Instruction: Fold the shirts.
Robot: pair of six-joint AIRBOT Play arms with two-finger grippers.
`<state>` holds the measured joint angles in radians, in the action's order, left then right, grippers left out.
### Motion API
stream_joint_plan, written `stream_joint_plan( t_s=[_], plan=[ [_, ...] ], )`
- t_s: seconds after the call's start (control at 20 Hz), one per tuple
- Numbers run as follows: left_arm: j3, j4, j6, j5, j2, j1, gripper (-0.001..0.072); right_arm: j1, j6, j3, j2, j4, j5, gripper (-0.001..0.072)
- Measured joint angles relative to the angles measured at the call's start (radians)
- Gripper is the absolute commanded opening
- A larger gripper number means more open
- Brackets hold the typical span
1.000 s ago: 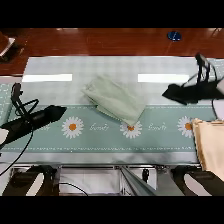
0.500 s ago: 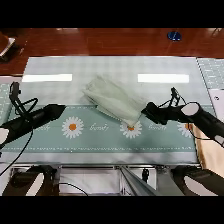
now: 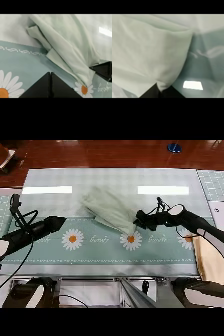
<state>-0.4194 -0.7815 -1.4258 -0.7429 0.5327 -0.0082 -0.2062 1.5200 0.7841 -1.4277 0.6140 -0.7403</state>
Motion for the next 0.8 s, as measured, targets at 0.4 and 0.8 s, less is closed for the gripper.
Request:
stream_joint_plan(
  t_s=[0.4, 0.8],
  plan=[
    [0.000, 0.000, 0.000, -0.002, 0.000, 0.000, 0.0019, 0.038, -0.318, 0.365, -0.032, -0.239, -0.172, 0.0025],
    [0.000, 0.000, 0.000, -0.015, 0.000, 0.000, 0.0020, 0.245, -0.200, 0.685, 0.087, -0.098, -0.348, 0.0025]
  ],
)
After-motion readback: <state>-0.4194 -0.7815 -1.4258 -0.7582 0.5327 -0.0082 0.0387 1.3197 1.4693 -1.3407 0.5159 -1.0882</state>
